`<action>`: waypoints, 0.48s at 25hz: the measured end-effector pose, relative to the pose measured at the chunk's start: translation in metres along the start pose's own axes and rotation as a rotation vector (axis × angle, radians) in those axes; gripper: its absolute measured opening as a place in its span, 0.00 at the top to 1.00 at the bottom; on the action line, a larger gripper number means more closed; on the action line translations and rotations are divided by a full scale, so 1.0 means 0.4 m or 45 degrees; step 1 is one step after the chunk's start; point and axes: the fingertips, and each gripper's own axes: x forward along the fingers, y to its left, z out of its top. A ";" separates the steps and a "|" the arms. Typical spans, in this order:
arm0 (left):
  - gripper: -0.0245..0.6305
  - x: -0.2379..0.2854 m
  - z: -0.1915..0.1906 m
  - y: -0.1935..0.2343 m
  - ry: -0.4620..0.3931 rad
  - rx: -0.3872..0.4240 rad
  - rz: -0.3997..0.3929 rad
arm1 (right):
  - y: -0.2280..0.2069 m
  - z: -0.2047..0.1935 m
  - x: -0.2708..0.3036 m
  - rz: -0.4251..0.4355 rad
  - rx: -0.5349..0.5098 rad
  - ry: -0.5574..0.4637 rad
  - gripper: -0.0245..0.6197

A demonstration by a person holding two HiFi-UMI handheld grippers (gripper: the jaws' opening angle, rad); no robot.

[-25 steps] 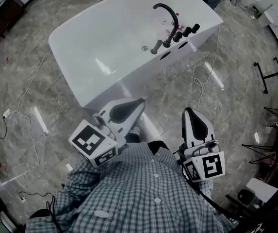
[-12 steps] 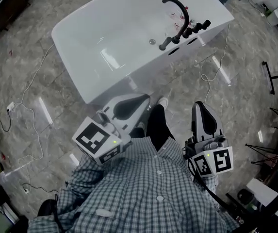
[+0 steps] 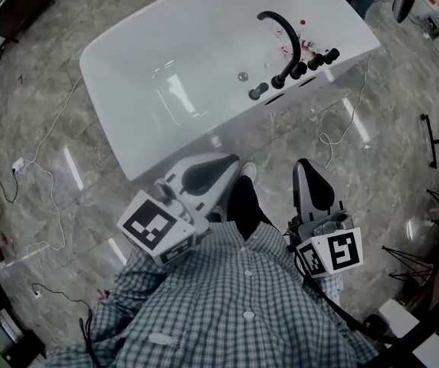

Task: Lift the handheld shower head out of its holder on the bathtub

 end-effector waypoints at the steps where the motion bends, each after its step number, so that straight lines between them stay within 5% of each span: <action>1: 0.96 0.025 0.010 0.009 -0.002 0.000 0.005 | -0.018 0.009 0.020 0.025 -0.012 0.002 0.93; 12: 0.96 0.242 0.075 0.139 -0.010 -0.058 0.168 | -0.197 0.058 0.225 0.246 -0.056 0.055 0.93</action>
